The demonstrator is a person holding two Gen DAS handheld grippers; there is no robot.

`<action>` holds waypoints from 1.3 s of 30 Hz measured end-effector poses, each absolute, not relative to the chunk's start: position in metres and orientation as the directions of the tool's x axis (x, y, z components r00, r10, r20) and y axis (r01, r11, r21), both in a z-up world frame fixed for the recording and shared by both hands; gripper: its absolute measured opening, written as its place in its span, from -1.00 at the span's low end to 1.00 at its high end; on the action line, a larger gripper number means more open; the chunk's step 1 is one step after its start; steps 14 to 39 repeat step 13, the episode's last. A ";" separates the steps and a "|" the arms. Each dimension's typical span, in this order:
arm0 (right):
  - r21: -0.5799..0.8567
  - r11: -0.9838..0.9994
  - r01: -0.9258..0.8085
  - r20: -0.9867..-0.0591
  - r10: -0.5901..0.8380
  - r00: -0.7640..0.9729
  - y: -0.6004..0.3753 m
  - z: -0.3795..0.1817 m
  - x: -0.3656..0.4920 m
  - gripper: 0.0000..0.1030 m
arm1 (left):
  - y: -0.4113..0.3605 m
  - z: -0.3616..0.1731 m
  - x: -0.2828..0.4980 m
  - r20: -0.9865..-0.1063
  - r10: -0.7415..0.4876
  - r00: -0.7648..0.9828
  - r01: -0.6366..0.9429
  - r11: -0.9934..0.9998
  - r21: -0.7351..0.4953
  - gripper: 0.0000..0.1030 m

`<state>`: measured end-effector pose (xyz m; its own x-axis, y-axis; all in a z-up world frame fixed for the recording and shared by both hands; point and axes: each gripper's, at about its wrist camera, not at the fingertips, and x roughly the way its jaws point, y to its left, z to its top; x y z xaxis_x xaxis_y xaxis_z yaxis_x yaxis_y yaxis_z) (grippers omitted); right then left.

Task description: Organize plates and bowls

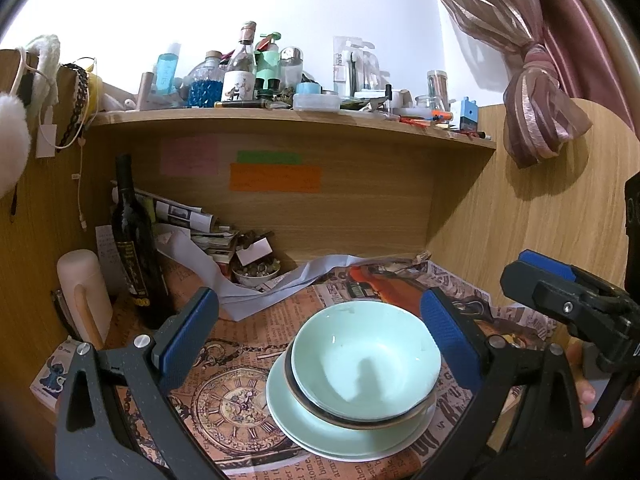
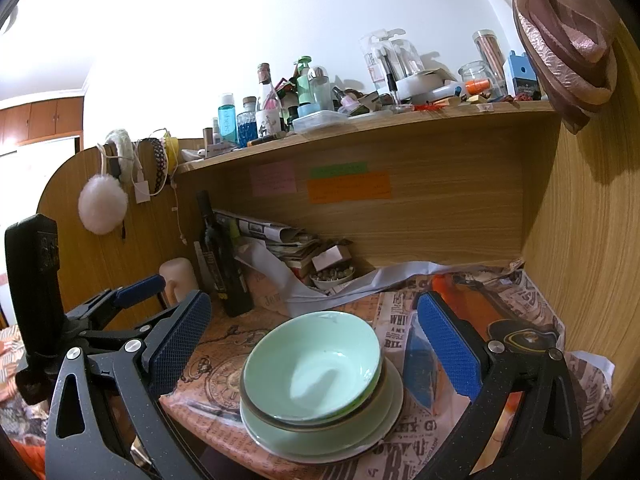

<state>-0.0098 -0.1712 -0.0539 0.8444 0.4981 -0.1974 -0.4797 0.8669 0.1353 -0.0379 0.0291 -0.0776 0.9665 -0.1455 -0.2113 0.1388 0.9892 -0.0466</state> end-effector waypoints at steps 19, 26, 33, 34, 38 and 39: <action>0.141 0.873 -0.467 -0.221 0.487 0.845 -0.168 -0.059 0.000 1.00 | 0.031 -0.080 -0.030 -0.227 -0.138 0.964 0.127 0.990 -0.062 0.99; 0.141 0.873 -0.467 -0.221 0.487 0.845 -0.168 -0.059 0.000 1.00 | 0.031 -0.080 -0.030 -0.227 -0.138 0.964 0.127 0.990 -0.062 0.99; 0.141 0.873 -0.467 -0.221 0.487 0.845 -0.168 -0.059 0.000 1.00 | 0.031 -0.080 -0.030 -0.227 -0.138 0.964 0.127 0.990 -0.062 0.99; 0.141 0.873 -0.467 -0.221 0.487 0.845 -0.168 -0.059 0.000 1.00 | 0.031 -0.080 -0.030 -0.227 -0.138 0.964 0.127 0.990 -0.062 0.99; 0.141 0.873 -0.467 -0.221 0.487 0.845 -0.168 -0.059 0.000 1.00 | 0.031 -0.080 -0.030 -0.227 -0.138 0.964 0.127 0.990 -0.062 0.99; 0.141 0.873 -0.467 -0.221 0.487 0.845 -0.168 -0.059 0.000 1.00 | 0.031 -0.080 -0.030 -0.227 -0.138 0.964 0.127 0.990 -0.062 0.99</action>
